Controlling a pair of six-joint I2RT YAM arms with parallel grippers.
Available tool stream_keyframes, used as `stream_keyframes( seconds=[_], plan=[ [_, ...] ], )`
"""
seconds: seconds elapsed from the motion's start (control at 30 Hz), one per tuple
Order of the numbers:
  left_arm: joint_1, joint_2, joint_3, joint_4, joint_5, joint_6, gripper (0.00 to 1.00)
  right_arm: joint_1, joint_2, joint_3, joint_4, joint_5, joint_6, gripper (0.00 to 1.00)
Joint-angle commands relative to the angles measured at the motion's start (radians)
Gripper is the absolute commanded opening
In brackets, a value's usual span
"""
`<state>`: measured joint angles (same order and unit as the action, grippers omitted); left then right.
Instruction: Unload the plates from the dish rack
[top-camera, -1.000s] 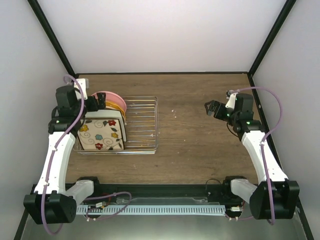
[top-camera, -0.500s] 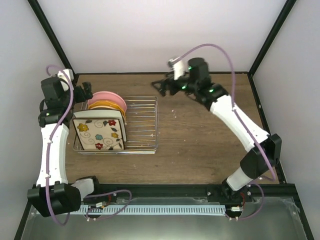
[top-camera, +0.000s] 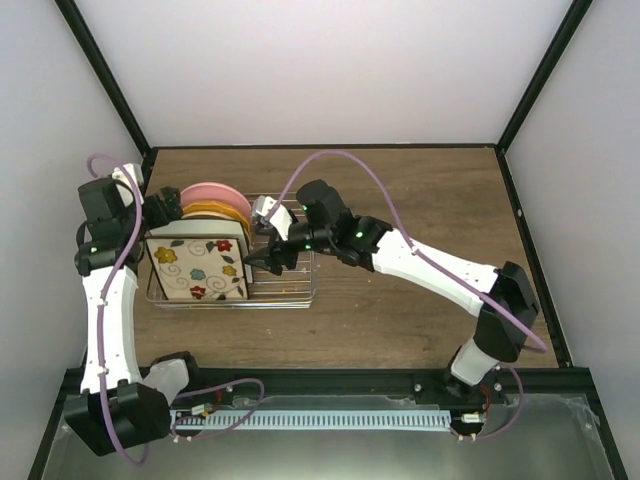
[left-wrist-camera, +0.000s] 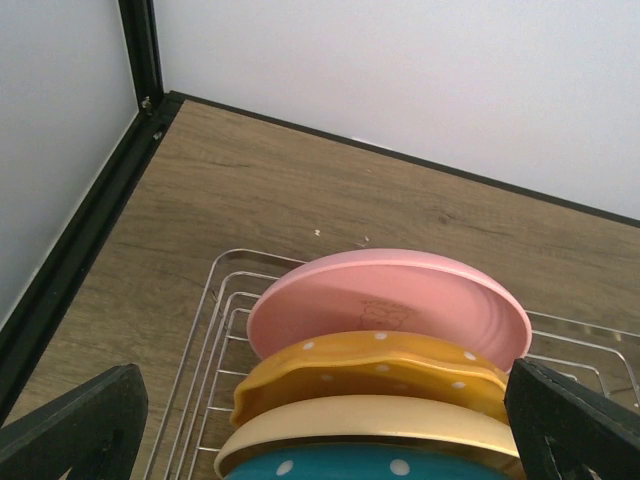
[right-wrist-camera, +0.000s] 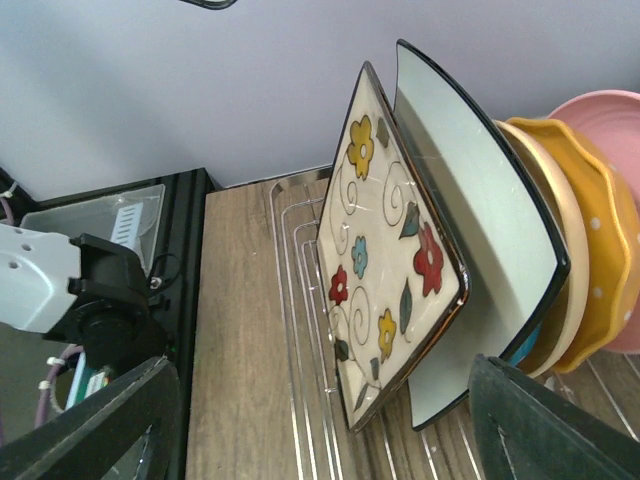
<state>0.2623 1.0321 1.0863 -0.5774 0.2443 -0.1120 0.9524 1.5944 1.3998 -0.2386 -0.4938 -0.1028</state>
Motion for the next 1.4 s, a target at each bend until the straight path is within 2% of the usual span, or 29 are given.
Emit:
stream_keyframes(
  seconds=[0.0, 0.17, 0.53, 0.87, 1.0, 1.2, 1.33, 1.37],
  plan=[
    [0.006, 0.016, 0.009, 0.014, 0.045, -0.023, 1.0, 0.002, 0.08, 0.063, 0.105, -0.011, -0.052, 0.78],
    [0.006, 0.041, 0.031, 0.013, 0.063, -0.013, 1.0, 0.011, 0.171, 0.142, 0.115, -0.021, -0.072, 0.75],
    [0.006, 0.055, 0.03, 0.022, 0.093, 0.02, 1.0, 0.013, 0.248, 0.167, 0.184, 0.044, -0.075, 0.73],
    [0.007, 0.09, 0.044, 0.024, 0.133, 0.053, 1.0, 0.013, 0.347, 0.218, 0.188, -0.005, -0.033, 0.72],
    [0.008, 0.103, 0.047, 0.026, 0.15, 0.059, 1.0, 0.014, 0.373, 0.216, 0.217, -0.02, -0.018, 0.62],
    [0.008, 0.125, 0.061, 0.022, 0.171, 0.073, 1.0, 0.016, 0.408, 0.226, 0.255, -0.02, 0.009, 0.59],
    [0.008, 0.137, 0.068, 0.023, 0.178, 0.079, 1.0, 0.021, 0.424, 0.225, 0.278, -0.013, 0.023, 0.47],
    [0.008, 0.138, 0.069, 0.022, 0.18, 0.081, 1.0, 0.024, 0.425, 0.222, 0.284, -0.007, 0.026, 0.4]
  ],
)
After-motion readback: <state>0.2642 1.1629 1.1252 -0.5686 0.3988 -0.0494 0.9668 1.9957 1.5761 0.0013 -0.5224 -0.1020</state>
